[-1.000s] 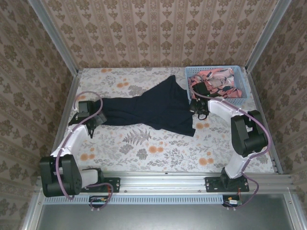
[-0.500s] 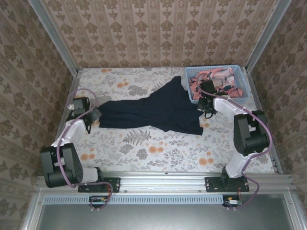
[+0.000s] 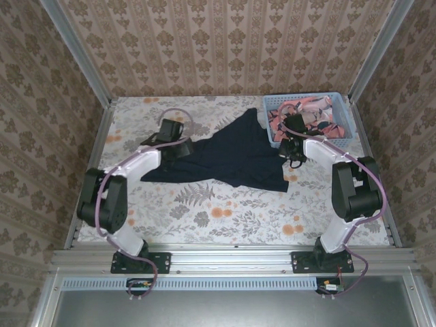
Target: Fold and stack the mixed laundry pile
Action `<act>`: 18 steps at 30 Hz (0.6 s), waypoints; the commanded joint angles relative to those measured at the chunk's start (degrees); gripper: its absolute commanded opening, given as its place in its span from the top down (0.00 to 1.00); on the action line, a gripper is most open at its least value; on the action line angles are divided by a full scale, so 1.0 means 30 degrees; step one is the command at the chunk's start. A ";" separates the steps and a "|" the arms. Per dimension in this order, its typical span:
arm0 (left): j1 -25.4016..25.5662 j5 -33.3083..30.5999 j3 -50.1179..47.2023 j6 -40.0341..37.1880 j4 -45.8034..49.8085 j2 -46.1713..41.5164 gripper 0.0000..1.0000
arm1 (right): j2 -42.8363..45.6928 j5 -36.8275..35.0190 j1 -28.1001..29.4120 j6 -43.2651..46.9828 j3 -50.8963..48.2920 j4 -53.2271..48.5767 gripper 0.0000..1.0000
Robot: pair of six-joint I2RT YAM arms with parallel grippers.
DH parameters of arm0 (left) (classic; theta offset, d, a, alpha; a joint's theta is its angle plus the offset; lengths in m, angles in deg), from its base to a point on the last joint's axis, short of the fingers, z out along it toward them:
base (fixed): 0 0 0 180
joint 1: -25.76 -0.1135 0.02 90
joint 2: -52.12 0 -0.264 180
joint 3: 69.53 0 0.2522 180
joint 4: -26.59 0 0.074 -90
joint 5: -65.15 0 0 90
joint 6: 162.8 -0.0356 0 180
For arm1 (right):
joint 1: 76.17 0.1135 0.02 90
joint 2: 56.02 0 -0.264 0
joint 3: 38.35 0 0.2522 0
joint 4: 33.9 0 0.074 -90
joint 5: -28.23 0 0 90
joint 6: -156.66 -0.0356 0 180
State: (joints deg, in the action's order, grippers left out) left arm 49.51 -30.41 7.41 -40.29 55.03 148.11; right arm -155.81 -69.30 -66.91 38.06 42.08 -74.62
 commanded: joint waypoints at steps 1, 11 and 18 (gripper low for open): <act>0.1276 -0.0156 0.1621 -0.0942 0.1331 0.1555 0.30 | 0.0297 0.0373 0.0008 0.0231 -0.0061 0.0165 1.00; 0.2395 -0.0270 0.3989 -0.1948 0.3426 0.4300 0.40 | 0.0904 0.0225 0.0013 0.0276 -0.0661 0.0345 1.00; 0.2608 -0.1373 0.2986 -0.2557 0.4205 0.3778 0.73 | 0.0915 0.0226 0.0019 0.0246 -0.0589 0.0474 1.00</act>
State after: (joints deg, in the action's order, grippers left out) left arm 56.88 -32.38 17.33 -46.58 64.95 160.61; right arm -154.74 -68.87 -66.91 38.23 40.53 -73.49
